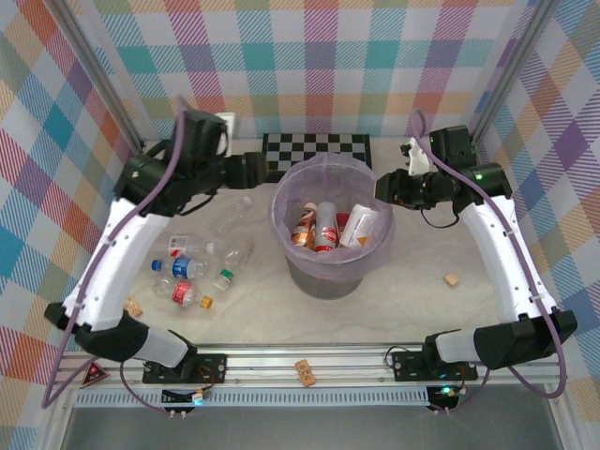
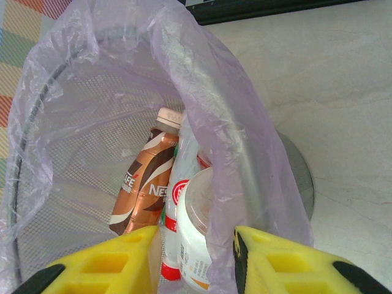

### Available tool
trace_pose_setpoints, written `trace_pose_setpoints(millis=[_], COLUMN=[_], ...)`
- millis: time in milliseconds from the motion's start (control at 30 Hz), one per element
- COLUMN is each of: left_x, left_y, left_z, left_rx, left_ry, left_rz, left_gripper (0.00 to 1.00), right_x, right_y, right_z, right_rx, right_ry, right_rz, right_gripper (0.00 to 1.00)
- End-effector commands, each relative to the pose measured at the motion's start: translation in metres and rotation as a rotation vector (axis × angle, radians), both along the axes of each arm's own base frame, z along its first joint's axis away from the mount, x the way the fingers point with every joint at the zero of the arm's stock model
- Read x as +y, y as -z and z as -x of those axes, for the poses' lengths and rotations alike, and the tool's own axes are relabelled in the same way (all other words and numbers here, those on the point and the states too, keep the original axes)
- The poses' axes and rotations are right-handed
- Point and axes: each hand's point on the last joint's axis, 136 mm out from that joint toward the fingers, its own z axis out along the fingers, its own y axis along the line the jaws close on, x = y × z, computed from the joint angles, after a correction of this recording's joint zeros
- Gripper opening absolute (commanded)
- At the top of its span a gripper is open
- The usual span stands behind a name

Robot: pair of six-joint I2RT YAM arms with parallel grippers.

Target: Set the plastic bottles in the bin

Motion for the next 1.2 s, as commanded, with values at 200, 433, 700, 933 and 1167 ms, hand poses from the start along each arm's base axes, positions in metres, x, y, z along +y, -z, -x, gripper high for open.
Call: trace_pose_setpoints(millis=[200,433,700,933,1167], left_x=[0.053,0.064,0.065,0.062,0.058], left_y=[0.101,0.179,0.256,0.295,0.319], left_z=[-0.003,0.009,0.04,0.043,0.035], left_rx=[0.221,0.355,0.499,0.551,0.583], left_ry=[-0.113,-0.157,-0.187,-0.172,-0.156], left_rz=[0.024,-0.031,-0.025,-0.14,-0.197], left_gripper=[0.77,0.82,0.92,0.95,0.94], right_x=[0.004,0.004,0.003,0.002,0.003], right_y=[0.004,0.004,0.009,0.009,0.001], right_z=[-0.001,0.001,0.003,0.004,0.007], right_rx=[0.01,0.012,0.026,0.023,0.005], right_ry=[-0.026,-0.029,-0.034,-0.027,-0.032], right_rz=[0.005,0.0,0.012,0.013,-0.005], right_gripper=[0.37,0.46,0.47,0.47,0.47])
